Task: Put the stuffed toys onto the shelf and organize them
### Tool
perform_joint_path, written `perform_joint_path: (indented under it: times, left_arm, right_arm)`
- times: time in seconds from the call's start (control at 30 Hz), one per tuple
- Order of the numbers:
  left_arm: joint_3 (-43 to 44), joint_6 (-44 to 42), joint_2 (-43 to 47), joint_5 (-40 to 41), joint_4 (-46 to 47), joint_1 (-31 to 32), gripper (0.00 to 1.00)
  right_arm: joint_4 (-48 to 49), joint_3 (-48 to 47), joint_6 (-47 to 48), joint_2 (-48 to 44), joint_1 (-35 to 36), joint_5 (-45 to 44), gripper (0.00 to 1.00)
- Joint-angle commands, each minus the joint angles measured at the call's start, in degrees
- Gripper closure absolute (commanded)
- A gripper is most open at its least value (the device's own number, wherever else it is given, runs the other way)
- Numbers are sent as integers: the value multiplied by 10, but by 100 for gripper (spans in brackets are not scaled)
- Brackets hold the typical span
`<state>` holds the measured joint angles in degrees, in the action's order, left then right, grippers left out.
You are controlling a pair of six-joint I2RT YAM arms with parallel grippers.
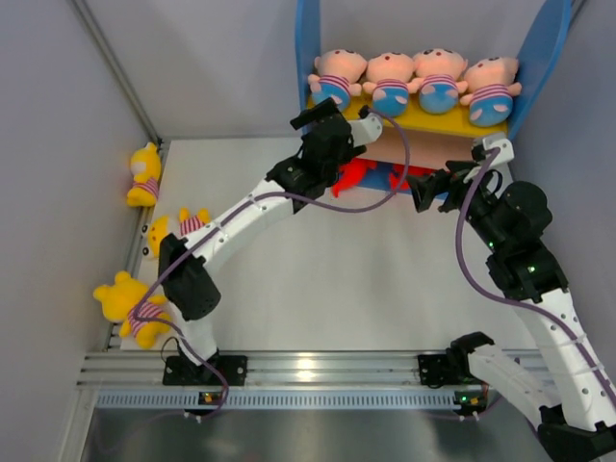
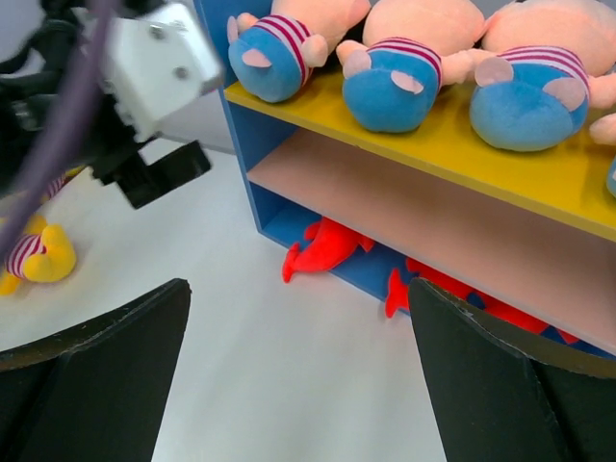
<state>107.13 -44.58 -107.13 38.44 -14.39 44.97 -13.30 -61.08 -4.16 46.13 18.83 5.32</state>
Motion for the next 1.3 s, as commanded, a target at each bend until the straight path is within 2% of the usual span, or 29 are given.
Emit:
perform_joint_path:
  times: [0.0,0.13,0.27,0.37,0.4,0.43,0.47,0.57,0.6,0.63,0.67,0.77,0.87,0.97,1.13,1.2,1.27]
  left_arm:
    - [-51,76,122,16,-22,36,1]
    - [-91,89,166,30,-22,35,1]
    - [-181,108,233,45,-55,33,1]
    - [-242,149,280,14,-127,-20,1]
    - [-253,189,299,-59,-154,-83,2]
    - [-266,207,310,-88,-179,-124,3]
    - [-303,218,336,-117,-201,-198,4]
    - [-392,223,381,-182,-219,-278,2]
    - [-409,225,399,-204,-224,-326,1]
    - [-429,223,402,-256,-228,-357,1]
    - [-458,219,393,-276,-228,-387,1]
    - [-477,195,333,-351,-226,-566,1]
    - [-482,175,292,-353,-193,-625,5]
    - [-482,166,268,-334,-128,-629,5]
    - [-418,172,179,-324,-120,-634,9]
    - [-413,175,164,-338,-119,-636,12]
    - [-406,178,149,-354,-119,-637,22]
  right_arm:
    - [8,0,-6,-6,-9,10,4]
    - [4,-13,-4,11,-9,29,4]
    - [-4,-16,-3,16,-8,43,1]
    - [-6,-8,-1,13,-8,61,1]
    - [-7,-4,-1,17,-9,78,1]
    - [-6,-3,-1,19,-8,86,1]
    - [-5,-2,-2,23,-8,93,1]
    - [6,13,-6,27,-5,104,1]
    - [13,22,-8,29,-2,107,1]
    - [18,27,-8,30,-1,109,1]
    - [32,32,-10,31,2,111,1]
    - [47,44,-13,37,7,123,1]
    - [43,40,-6,53,9,128,1]
    - [42,46,-4,56,11,138,1]
    - [56,76,-1,50,14,138,1]
    - [54,77,2,53,13,135,1]
    - [52,74,6,62,14,135,1]
